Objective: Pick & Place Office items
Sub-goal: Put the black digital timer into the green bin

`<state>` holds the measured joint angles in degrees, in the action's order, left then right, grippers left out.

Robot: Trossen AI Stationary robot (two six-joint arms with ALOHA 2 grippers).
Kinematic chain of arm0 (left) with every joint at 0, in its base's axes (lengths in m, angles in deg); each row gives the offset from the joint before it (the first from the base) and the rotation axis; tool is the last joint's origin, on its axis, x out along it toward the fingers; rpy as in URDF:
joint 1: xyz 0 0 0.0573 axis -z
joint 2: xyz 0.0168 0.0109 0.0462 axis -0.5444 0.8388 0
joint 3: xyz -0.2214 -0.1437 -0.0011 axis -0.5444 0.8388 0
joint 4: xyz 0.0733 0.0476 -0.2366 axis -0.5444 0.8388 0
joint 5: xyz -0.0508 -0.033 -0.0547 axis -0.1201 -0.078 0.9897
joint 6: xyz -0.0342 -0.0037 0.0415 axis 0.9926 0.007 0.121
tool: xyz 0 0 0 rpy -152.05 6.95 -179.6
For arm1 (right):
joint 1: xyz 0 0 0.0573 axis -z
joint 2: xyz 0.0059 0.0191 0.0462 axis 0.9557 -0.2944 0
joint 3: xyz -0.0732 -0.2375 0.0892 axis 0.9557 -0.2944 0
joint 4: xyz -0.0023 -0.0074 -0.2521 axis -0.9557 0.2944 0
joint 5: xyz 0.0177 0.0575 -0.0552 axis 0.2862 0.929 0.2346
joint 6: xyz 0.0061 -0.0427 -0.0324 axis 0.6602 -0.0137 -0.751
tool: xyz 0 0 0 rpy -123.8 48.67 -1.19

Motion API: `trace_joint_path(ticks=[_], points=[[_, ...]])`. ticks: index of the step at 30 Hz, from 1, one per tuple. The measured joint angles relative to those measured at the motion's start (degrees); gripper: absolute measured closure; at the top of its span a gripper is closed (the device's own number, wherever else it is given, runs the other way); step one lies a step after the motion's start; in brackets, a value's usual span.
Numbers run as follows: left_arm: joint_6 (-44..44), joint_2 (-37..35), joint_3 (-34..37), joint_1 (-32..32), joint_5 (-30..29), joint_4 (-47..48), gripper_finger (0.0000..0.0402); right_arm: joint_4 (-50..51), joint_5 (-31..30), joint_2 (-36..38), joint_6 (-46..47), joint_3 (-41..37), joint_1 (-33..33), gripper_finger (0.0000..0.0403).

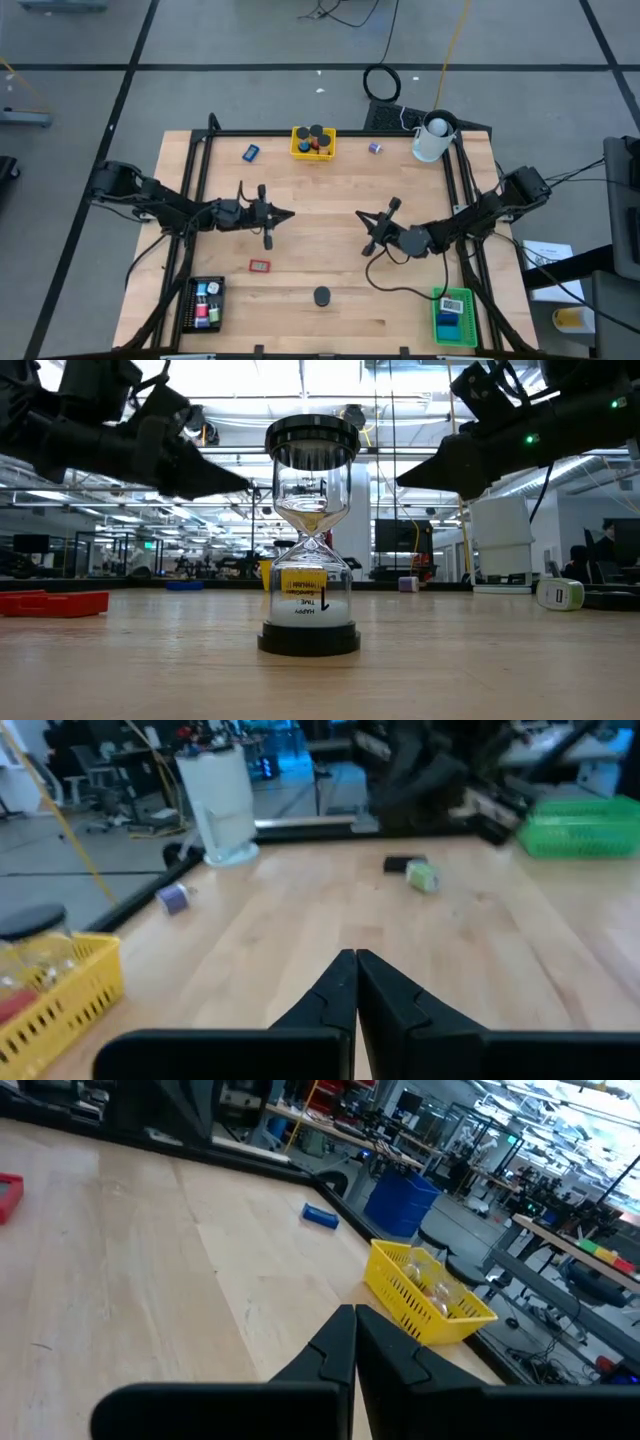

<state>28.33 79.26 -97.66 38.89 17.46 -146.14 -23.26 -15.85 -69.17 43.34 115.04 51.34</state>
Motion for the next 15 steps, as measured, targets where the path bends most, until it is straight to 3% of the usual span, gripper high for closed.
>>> trace_joint_path(ticks=[8, 15], points=[[-1.8, 3.5, 4.9, 1.3, 0.0, -10.3, 0.0382, 4.6, -0.2, 8.4, 2.4, 0.0, -1.2, 0.0399], [-0.3, 3.5, 5.3, 1.3, -0.1, -9.7, 0.0397, 27.9, -0.3, 20.6, 17.5, 0.0, -3.3, 0.0392]])
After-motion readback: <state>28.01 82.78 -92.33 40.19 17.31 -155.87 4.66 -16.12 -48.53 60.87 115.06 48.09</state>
